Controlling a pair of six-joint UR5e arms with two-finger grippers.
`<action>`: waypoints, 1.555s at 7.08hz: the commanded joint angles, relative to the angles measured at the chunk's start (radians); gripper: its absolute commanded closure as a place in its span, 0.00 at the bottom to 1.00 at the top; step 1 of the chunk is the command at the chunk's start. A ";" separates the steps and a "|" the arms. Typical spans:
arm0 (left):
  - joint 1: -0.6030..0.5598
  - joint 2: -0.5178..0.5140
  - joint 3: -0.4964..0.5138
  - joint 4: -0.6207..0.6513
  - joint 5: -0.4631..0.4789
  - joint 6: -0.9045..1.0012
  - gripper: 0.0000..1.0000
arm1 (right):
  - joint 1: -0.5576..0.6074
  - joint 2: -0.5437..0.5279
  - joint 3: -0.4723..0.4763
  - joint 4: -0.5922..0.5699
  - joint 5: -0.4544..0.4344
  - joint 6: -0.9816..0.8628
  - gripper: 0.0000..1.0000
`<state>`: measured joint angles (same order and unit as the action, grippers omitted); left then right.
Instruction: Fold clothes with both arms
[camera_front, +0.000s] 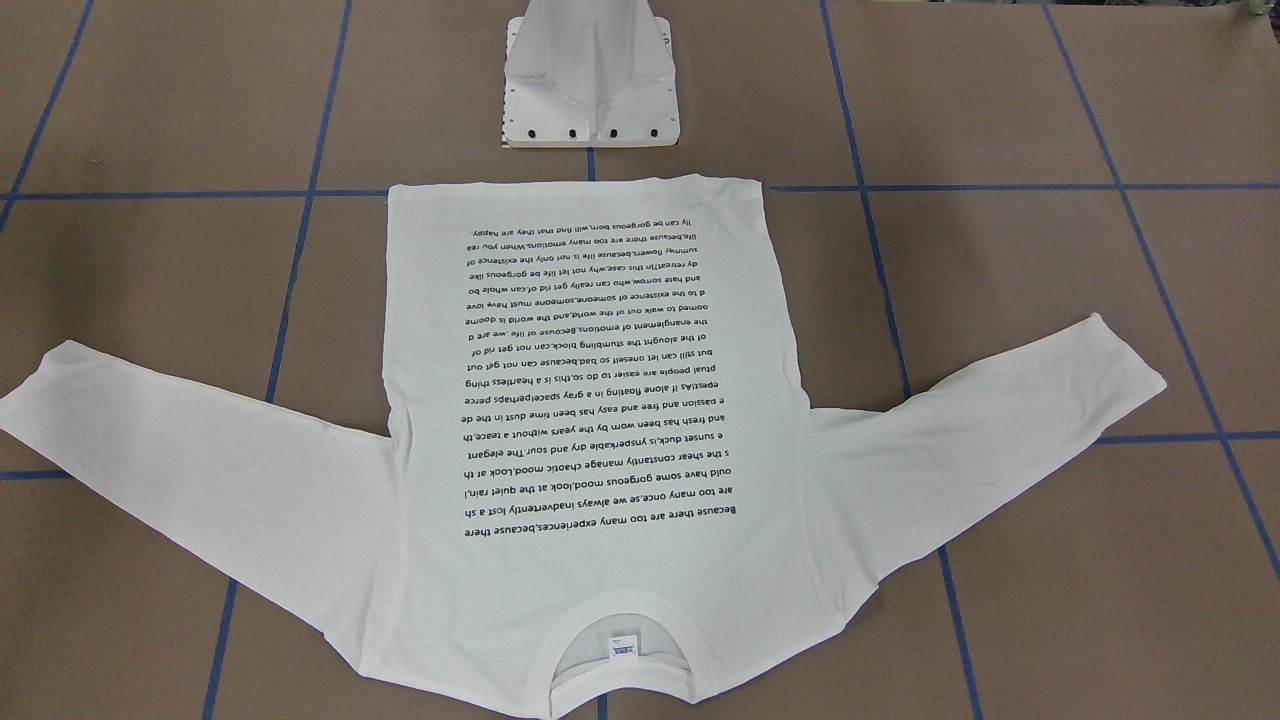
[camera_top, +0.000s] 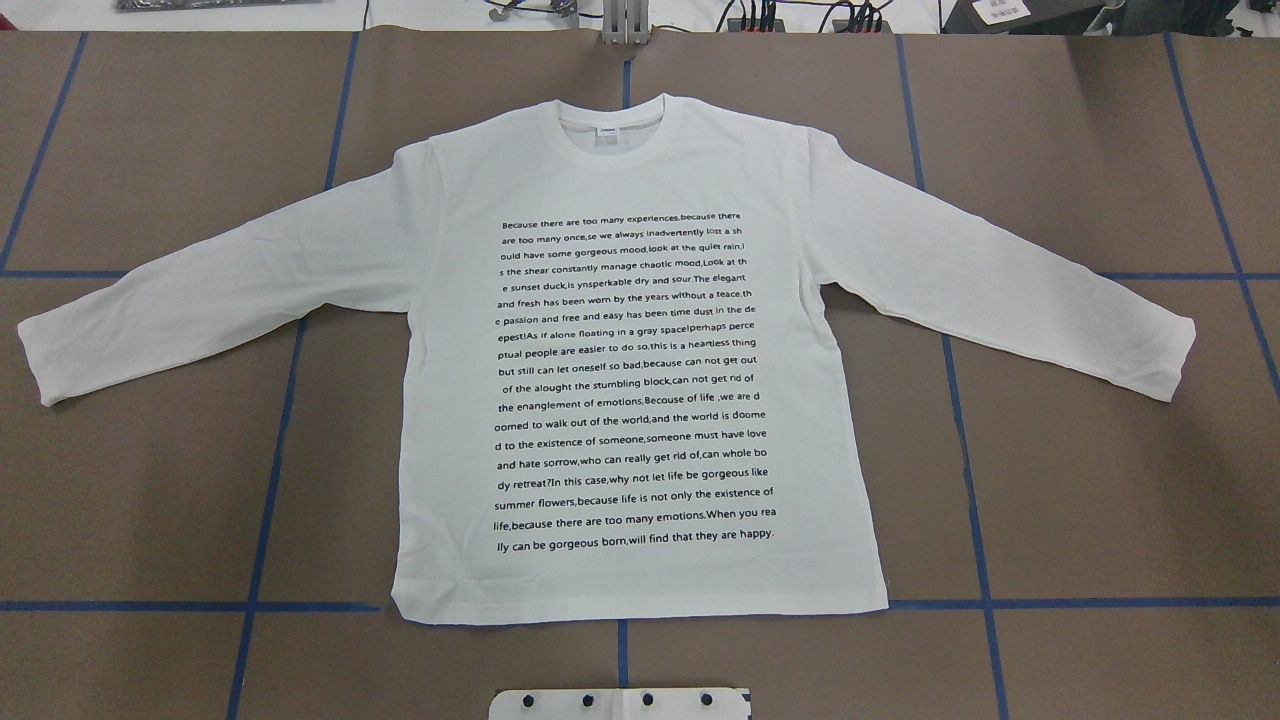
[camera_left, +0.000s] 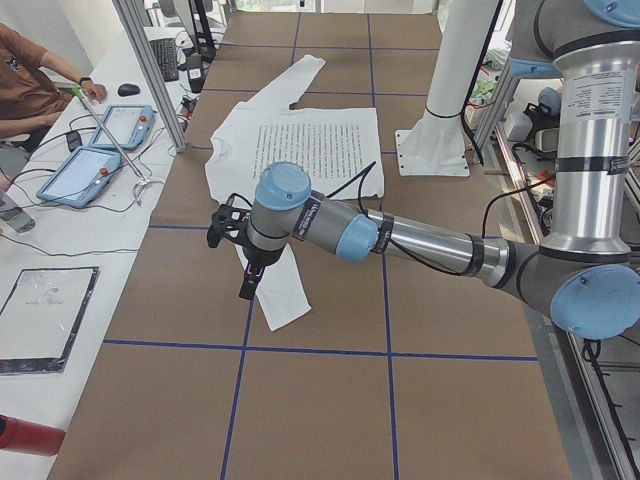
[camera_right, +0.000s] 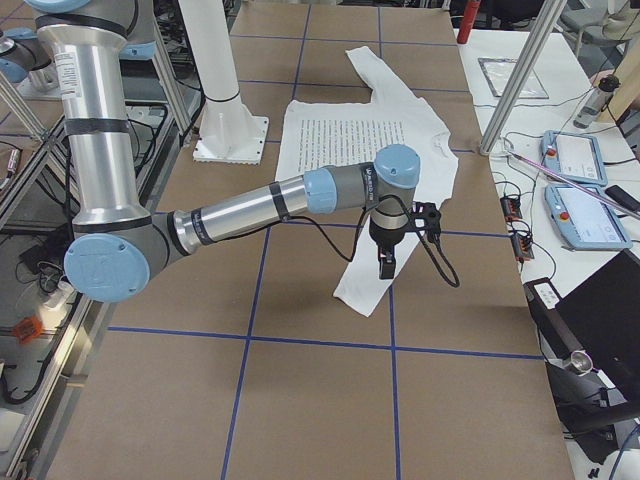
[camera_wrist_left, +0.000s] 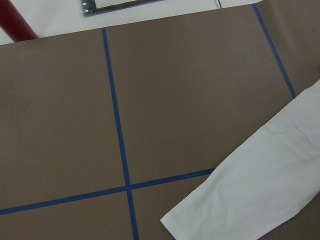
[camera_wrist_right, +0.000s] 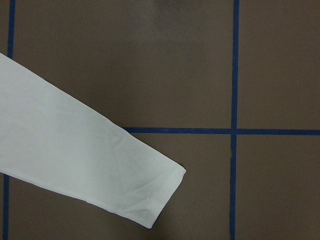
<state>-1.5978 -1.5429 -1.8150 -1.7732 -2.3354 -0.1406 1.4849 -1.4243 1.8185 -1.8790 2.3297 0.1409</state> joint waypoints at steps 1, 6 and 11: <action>-0.001 0.051 -0.034 -0.009 0.001 0.024 0.00 | 0.003 0.015 -0.002 -0.060 0.000 0.000 0.00; 0.007 0.078 -0.038 -0.100 -0.116 0.013 0.00 | -0.072 0.008 -0.013 -0.037 0.032 0.014 0.00; 0.035 0.078 -0.032 -0.109 -0.124 -0.004 0.00 | -0.222 -0.027 -0.292 0.431 0.059 0.117 0.00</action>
<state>-1.5768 -1.4660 -1.8453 -1.8803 -2.4547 -0.1446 1.2840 -1.4457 1.6047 -1.5628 2.3866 0.2238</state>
